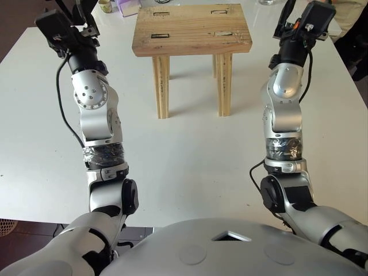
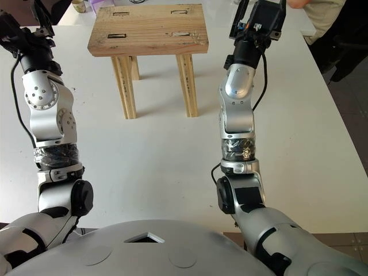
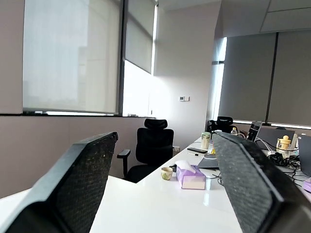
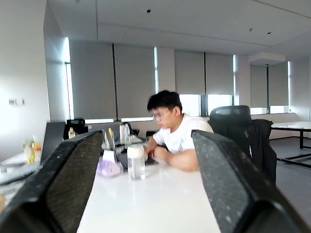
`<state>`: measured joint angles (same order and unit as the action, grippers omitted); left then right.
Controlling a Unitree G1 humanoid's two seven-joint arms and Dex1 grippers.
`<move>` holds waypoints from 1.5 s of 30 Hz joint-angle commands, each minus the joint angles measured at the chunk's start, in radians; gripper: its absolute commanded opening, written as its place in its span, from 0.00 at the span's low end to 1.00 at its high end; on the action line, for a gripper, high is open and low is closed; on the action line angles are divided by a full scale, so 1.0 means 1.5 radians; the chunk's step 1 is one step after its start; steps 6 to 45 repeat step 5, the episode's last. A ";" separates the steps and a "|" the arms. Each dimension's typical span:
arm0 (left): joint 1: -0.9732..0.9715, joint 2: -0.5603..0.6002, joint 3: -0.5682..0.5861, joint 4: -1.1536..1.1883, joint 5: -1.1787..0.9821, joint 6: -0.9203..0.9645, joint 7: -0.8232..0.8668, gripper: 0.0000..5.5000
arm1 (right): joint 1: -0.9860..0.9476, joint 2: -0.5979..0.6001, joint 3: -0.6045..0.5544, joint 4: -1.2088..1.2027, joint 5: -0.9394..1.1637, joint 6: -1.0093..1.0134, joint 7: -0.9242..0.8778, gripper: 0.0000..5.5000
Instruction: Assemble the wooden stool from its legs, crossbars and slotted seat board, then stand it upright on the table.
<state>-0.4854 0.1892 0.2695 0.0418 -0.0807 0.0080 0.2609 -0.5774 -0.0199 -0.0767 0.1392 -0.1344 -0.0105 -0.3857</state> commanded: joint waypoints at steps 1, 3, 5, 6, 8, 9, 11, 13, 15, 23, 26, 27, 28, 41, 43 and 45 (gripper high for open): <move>-0.018 -0.008 0.001 0.032 -0.001 -0.022 -0.006 0.65 | -0.032 -0.018 -0.003 0.043 0.000 -0.009 0.022 0.60; -0.022 -0.010 -0.008 0.040 0.005 -0.035 -0.011 0.65 | -0.038 -0.021 -0.003 0.060 0.003 -0.016 0.031 0.60; -0.022 -0.013 -0.010 0.037 0.006 -0.039 -0.012 0.65 | -0.050 -0.022 -0.001 0.071 0.004 -0.023 0.039 0.60; -0.022 -0.013 -0.010 0.037 0.006 -0.039 -0.012 0.65 | -0.050 -0.022 -0.001 0.071 0.004 -0.023 0.039 0.60; -0.022 -0.013 -0.010 0.037 0.006 -0.039 -0.012 0.65 | -0.050 -0.022 -0.001 0.071 0.004 -0.023 0.039 0.60; -0.022 -0.013 -0.010 0.037 0.006 -0.039 -0.012 0.65 | -0.050 -0.022 -0.001 0.071 0.004 -0.023 0.039 0.60; -0.022 -0.013 -0.010 0.037 0.006 -0.039 -0.012 0.65 | -0.050 -0.022 -0.001 0.071 0.004 -0.023 0.039 0.60; -0.022 -0.013 -0.010 0.037 0.006 -0.039 -0.012 0.65 | -0.050 -0.022 -0.001 0.071 0.004 -0.023 0.039 0.60; -0.022 -0.013 -0.010 0.037 0.006 -0.039 -0.012 0.65 | -0.050 -0.022 -0.001 0.071 0.004 -0.023 0.039 0.60; -0.022 -0.013 -0.010 0.037 0.006 -0.039 -0.012 0.65 | -0.050 -0.022 -0.001 0.071 0.004 -0.023 0.039 0.60; -0.022 -0.013 -0.010 0.037 0.006 -0.039 -0.012 0.65 | -0.050 -0.022 -0.001 0.071 0.004 -0.023 0.039 0.60; -0.022 -0.013 -0.010 0.037 0.006 -0.039 -0.012 0.65 | -0.050 -0.022 -0.001 0.071 0.004 -0.023 0.039 0.60; -0.022 -0.013 -0.010 0.037 0.006 -0.039 -0.012 0.65 | -0.050 -0.022 -0.001 0.071 0.004 -0.023 0.039 0.60; -0.022 -0.013 -0.010 0.037 0.006 -0.039 -0.012 0.65 | -0.050 -0.022 -0.001 0.071 0.004 -0.023 0.039 0.60; -0.022 -0.013 -0.010 0.037 0.006 -0.039 -0.012 0.65 | -0.050 -0.022 -0.001 0.071 0.004 -0.023 0.039 0.60; -0.022 -0.013 -0.010 0.037 0.006 -0.039 -0.012 0.65 | -0.050 -0.022 -0.001 0.071 0.004 -0.023 0.039 0.60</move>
